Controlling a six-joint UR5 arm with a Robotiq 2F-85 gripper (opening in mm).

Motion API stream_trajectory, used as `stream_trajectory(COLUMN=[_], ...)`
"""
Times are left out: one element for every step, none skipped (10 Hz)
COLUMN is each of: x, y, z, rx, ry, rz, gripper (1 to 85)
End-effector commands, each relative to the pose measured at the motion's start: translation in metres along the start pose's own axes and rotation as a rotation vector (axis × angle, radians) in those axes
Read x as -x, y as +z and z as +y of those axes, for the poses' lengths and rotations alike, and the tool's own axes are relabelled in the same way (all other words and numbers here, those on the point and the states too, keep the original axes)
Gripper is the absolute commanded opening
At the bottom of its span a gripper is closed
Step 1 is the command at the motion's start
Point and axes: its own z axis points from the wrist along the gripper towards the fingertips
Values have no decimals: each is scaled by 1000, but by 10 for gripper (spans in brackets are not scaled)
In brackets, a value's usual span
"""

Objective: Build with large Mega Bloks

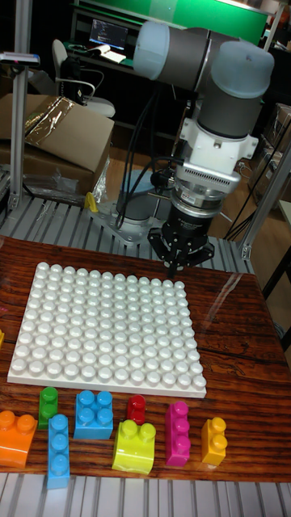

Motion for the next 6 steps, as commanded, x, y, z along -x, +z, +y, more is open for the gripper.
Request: stream_trajectory(x=[-2, -1, -1, 2, 2, 1], y=[2, 5, 9, 13, 14, 14], z=[2, 0, 0, -5, -9, -10], rx=[-2, 7, 29, 19, 12, 21], ry=[0, -5, -11, -6, -2, -4], rz=[-16, -24, -35, -40, -40, -40], gripper=[10, 10, 10, 10, 10, 10])
